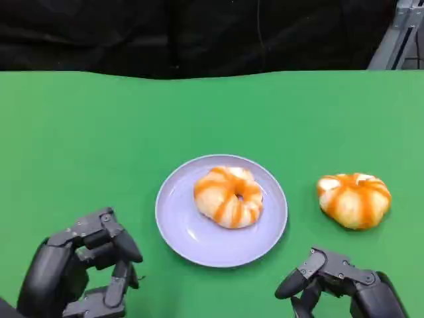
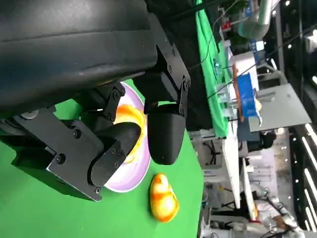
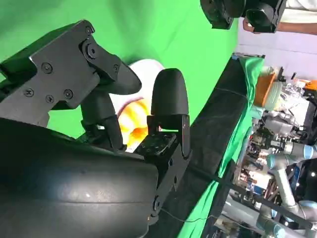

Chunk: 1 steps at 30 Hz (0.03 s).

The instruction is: Grasp the bread from the table and place it into the plate.

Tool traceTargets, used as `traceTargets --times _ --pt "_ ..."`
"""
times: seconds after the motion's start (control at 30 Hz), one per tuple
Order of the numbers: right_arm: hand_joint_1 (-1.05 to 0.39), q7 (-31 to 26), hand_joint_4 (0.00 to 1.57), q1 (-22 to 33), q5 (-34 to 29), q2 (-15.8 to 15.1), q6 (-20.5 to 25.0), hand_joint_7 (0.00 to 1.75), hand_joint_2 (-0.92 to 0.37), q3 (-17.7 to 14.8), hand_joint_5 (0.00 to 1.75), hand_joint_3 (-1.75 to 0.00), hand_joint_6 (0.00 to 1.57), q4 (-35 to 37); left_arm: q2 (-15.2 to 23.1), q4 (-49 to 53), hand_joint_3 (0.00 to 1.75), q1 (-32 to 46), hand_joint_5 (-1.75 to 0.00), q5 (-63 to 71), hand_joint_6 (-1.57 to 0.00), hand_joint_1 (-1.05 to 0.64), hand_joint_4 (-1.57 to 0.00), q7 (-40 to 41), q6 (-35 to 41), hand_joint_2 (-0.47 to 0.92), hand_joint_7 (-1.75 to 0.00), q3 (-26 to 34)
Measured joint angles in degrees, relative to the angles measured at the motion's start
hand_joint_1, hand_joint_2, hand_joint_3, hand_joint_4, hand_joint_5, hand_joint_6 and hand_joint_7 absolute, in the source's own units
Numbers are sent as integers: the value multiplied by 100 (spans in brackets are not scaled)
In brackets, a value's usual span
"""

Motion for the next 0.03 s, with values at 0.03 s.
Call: traceTargets --times 0.03 --pt "-8 -1 71 -8 -21 8 -9 121 -43 5 160 -120 75 11 -1 32 131 0 -166 -24 -78 -5 -80 -2 -44 42 -144 12"
